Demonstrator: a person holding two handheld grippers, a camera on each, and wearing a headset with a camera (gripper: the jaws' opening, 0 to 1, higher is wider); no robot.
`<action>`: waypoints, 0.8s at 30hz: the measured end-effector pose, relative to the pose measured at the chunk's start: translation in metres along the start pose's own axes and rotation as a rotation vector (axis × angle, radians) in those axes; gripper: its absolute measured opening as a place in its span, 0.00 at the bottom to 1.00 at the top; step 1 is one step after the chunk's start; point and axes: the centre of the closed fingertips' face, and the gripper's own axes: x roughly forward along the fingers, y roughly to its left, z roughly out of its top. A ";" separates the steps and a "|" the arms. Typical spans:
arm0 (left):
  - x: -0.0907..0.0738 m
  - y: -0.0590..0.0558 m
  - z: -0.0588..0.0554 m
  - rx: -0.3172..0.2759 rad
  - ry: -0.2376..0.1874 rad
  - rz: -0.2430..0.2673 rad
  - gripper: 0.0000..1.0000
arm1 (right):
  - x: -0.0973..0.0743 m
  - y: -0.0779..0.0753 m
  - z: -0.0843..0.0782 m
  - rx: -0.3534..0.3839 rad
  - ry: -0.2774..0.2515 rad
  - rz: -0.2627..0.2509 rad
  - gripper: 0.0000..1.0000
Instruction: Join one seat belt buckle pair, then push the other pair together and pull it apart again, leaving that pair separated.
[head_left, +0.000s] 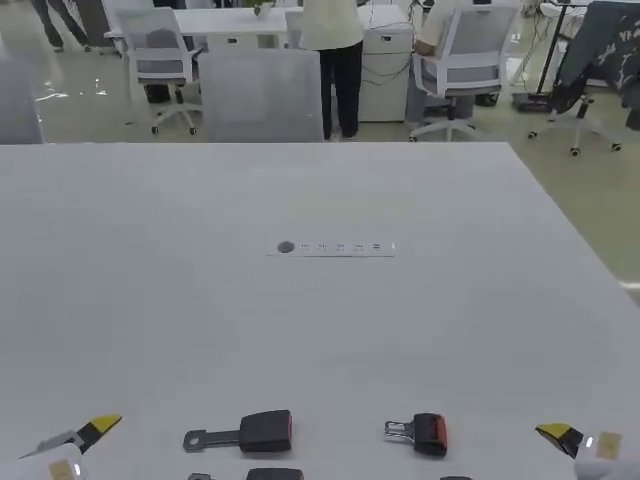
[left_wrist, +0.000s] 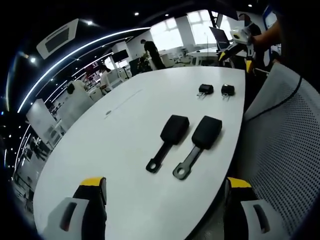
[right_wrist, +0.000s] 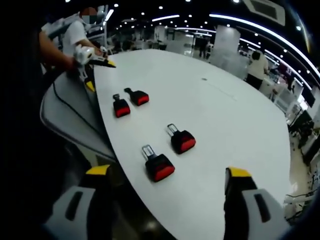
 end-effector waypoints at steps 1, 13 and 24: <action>0.000 0.000 0.000 -0.001 -0.002 0.000 1.00 | 0.000 -0.001 0.000 -0.005 0.000 -0.002 0.95; -0.002 -0.007 -0.002 -0.006 0.027 -0.065 0.99 | 0.005 -0.007 0.004 -0.058 0.010 0.019 0.90; 0.018 -0.027 0.017 0.057 0.106 -0.229 0.72 | 0.017 -0.012 0.006 -0.101 0.062 0.084 0.72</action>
